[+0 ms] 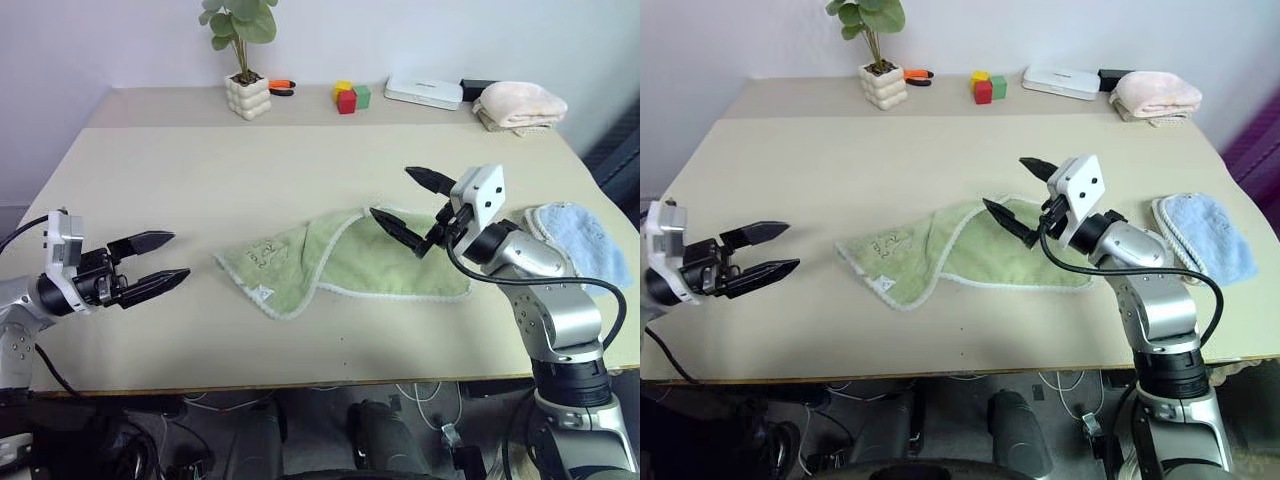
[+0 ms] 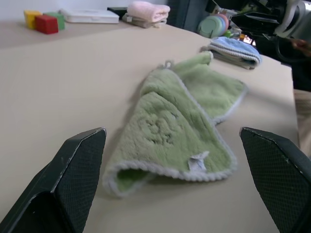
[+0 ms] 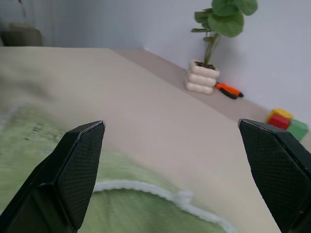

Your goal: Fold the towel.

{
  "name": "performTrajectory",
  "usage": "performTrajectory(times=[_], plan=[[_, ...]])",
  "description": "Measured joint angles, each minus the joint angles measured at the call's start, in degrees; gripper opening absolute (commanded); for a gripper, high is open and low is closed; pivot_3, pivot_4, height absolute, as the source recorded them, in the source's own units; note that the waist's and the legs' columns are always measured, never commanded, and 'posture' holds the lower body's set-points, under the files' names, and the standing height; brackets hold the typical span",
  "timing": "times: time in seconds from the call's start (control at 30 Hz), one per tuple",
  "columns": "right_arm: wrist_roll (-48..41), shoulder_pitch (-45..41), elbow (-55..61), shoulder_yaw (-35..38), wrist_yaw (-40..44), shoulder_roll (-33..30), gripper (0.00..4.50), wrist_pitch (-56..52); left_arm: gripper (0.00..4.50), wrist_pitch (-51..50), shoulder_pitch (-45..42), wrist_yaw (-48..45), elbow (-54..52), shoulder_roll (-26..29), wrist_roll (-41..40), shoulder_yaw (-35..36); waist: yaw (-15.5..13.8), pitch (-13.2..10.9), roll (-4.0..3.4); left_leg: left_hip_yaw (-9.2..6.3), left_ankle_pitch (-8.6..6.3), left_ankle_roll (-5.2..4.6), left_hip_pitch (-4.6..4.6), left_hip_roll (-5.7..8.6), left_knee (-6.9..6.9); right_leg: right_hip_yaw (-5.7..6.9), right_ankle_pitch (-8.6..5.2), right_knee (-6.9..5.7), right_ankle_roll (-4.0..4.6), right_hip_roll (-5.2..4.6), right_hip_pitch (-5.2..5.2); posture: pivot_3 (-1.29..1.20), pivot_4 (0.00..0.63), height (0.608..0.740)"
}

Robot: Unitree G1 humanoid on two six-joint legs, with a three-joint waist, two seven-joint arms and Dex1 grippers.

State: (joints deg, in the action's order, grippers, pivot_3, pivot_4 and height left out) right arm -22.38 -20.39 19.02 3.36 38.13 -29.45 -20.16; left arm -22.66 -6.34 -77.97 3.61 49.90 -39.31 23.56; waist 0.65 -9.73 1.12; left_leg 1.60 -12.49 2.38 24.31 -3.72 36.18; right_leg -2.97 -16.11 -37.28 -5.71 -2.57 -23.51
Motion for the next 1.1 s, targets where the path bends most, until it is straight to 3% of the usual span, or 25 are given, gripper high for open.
performTrajectory(times=[0.27, 0.6, 0.73, 0.87, 1.1], plan=[[-0.55, 2.21, 3.63, 0.23, -2.98, 0.12, 4.49, -3.29, 4.5, -0.65, -6.15, -1.67, 1.32, 0.72, 0.4, -3.59, 0.08, 0.0, 0.0, 0.01, 0.0, 0.0, 0.0, 0.01, -0.01, 0.0, 0.0, 0.01, 0.0, -0.01, 0.01, 0.0, 0.15, 0.74], [0.84, 3.14, 4.46, 2.22, -5.11, -0.89, 4.49, -2.42, 4.5, -3.85, -11.7, -3.28, 2.22, -4.52, 0.84, -12.36, 0.09, 0.0, 0.0, 0.0, 0.0, 0.0, 0.0, 0.02, 0.0, 0.0, 0.05, 0.01, -0.09, 0.04, 0.02, 0.0, 0.15, 0.74], [1.32, 2.65, 4.7, 1.71, -5.54, -1.02, 4.49, -3.01, 4.5, -3.94, -10.83, -6.82, 2.19, -2.17, 3.13, -16.09, 0.34, -0.01, -0.01, 0.01, 0.0, 0.0, 0.02, 0.01, -0.03, -0.02, 0.02, 0.0, -0.04, 0.04, -0.05, 0.0, 0.15, 0.74], [2.14, 0.37, 3.78, 1.2, -5.65, -0.63, 4.49, -1.94, 4.5, 1.58, -11.29, -7.44, 1.84, -3.57, 5.87, -17.75, 0.0, 0.0, -0.01, 0.0, 0.0, 0.0, 0.04, 0.02, 0.01, -0.02, 0.01, 0.0, -0.03, 0.03, -0.03, 0.0, 0.15, 0.74], [2.88, -0.92, 3.09, -0.89, -6.19, 1.48, 4.49, -1.57, 4.5, 17.87, -13.81, -13.43, 1.95, -5.88, 16.42, -28.5, -0.24, 0.0, -0.02, 0.01, 0.0, 0.0, 0.07, 0.04, 0.05, -0.02, 0.0, 0.03, -0.01, 0.01, 0.0, 0.0, 0.15, 0.74]])
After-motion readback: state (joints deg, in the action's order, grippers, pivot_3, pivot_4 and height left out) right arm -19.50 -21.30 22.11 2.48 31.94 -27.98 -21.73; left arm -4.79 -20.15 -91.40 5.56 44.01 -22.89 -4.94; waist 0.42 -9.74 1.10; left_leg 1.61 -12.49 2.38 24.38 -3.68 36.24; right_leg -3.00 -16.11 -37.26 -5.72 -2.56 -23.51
